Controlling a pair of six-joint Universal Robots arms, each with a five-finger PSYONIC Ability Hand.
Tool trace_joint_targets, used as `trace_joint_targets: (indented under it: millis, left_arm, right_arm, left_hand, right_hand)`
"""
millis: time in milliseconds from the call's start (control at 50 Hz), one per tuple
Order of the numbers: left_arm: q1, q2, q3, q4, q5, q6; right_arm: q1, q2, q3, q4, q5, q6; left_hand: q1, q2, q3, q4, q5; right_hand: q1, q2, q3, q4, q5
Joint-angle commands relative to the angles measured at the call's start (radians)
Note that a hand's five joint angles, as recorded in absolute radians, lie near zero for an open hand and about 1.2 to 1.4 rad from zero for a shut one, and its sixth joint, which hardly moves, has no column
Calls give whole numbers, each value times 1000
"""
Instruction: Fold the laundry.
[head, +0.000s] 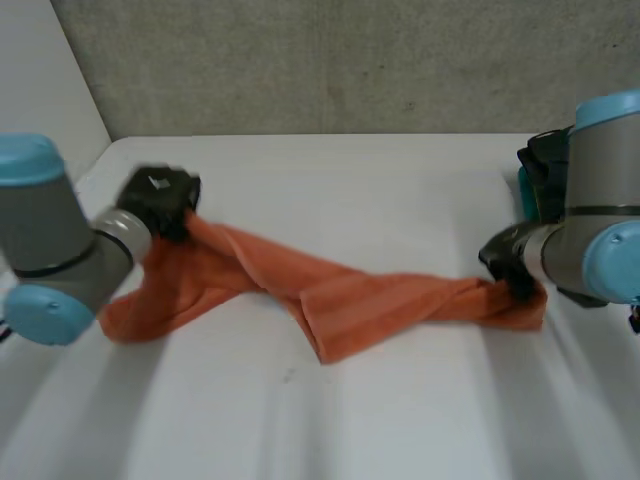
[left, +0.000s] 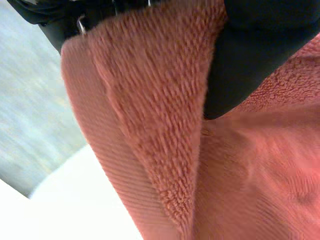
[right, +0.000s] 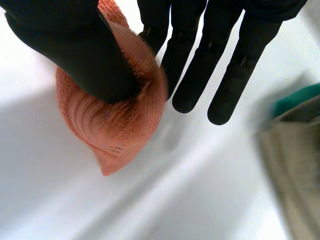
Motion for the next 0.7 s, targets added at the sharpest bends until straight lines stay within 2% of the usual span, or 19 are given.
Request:
trace_joint_targets:
  millis: [20,40,120,220,300,360,400,460,540,700]
  left_arm:
    - [-78,-142,125,-132,-9,63]
    - [-78,-139,126,-132,-7,63]
    - [-81,-81,108,-135,-7,61]
    - [-78,7,41,-118,-2,60]
    - [-81,76,-11,-84,-2,58]
    - [-84,124,-56,-43,1,58]
    - [-86,144,-77,-23,2,58]
    - [-89,165,-107,11,2,60]
    - [-92,170,-120,28,2,58]
    - [-91,168,-117,34,2,58]
  right_arm:
    - [5,40,-12,-64,11,16]
    - [5,26,-6,-87,16,16]
    - [2,-81,78,-206,42,19]
    - [6,-252,225,-383,36,52]
    - [63,-307,276,-414,4,85]
    - [126,-307,285,-412,-47,94]
    - [181,-304,305,-412,-126,86]
    - [244,-261,322,-423,-197,80]
    - [301,-151,302,-463,-233,69]
    - [362,-22,279,-656,-233,16]
  left_hand:
    - [221,197,201,194,263]
    - [221,197,201,194,263]
    - [221,197,201,194,263]
    - [221,197,201,194,263]
    - [221,197,201,194,263]
    - [221,197,201,194,263]
    - [221,197,201,194,263]
    - [221,197,201,194,263]
    - [221,197,201,194,263]
    - [221,197,201,194,263]
  right_hand:
    - [-487,-587,-595,-602,-587]
    - [-886,-987,-994,-1001,-986]
    - [-912,-1013,-1020,-1028,-1012]
    - [-912,-1013,-1020,-1028,-1012]
    - [-912,-1013,-1020,-1028,-1012]
    - [-912,-1013,-1020,-1028,-1012]
    - [-897,-997,-1005,-1012,-996]
    - [-820,-921,-928,-936,-920]
    - [-691,-791,-799,-806,-791]
    - [-506,-606,-614,-621,-606]
